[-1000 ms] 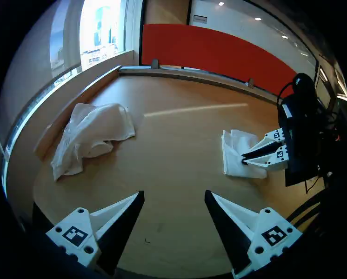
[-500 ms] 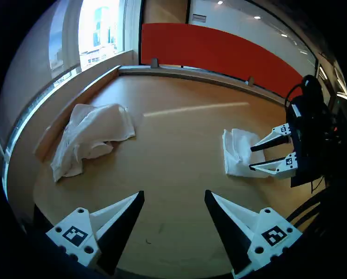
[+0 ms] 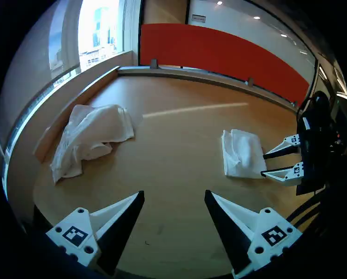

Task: Fold towel

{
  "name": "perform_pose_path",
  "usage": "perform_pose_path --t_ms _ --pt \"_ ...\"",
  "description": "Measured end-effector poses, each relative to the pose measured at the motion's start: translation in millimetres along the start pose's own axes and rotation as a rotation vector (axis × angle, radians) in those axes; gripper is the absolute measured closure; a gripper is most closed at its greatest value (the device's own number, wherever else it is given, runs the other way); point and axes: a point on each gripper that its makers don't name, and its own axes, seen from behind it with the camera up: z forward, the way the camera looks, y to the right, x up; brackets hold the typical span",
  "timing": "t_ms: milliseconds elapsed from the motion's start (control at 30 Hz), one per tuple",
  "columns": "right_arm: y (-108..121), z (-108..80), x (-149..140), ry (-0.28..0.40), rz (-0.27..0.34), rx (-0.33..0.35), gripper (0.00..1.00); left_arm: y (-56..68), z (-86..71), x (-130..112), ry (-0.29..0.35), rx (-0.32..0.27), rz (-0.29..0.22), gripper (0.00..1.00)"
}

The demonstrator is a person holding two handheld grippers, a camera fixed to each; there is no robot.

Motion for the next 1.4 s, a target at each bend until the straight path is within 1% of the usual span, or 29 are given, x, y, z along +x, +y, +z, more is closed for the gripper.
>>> perform_pose_path --t_ms 167,367,700,767,867,967,1133,1233,1300,1400 --pt "2 -7.5 -13 -0.011 0.027 -0.028 0.29 2.4 1.5 0 0.000 -0.003 0.006 0.04" --pt "3 -10.2 -27 -0.027 0.069 -0.052 0.30 5.0 2.9 -1 -0.001 -0.007 0.008 0.04" --pt "-1 -1.1 -44 -0.049 0.120 -0.078 0.30 6.3 4.5 -4 -0.009 -0.009 0.012 0.04" --pt "-2 1.2 -45 -0.049 0.133 -0.082 0.31 6.4 4.8 -5 -0.010 -0.010 0.011 0.04" --pt "-3 4.4 -46 -0.049 0.149 -0.087 0.38 6.6 5.4 -5 -0.011 -0.010 0.010 0.04" --pt "-5 7.4 -46 -0.048 0.161 -0.086 0.49 6.5 5.8 -5 -0.011 -0.011 0.010 0.04" --pt "-9 9.9 -46 -0.046 0.190 -0.077 0.76 5.6 6.0 -4 -0.010 -0.010 0.012 0.03" --pt "-9 10.3 -46 -0.043 0.206 -0.081 0.89 5.1 6.0 -4 -0.010 -0.011 0.013 0.04" --pt "-8 10.5 -46 -0.041 0.212 -0.087 0.94 4.8 6.0 -3 -0.010 -0.011 0.013 0.04" --pt "-5 10.6 -46 -0.038 0.217 -0.101 0.96 4.7 6.0 -4 -0.010 -0.011 0.015 0.04"
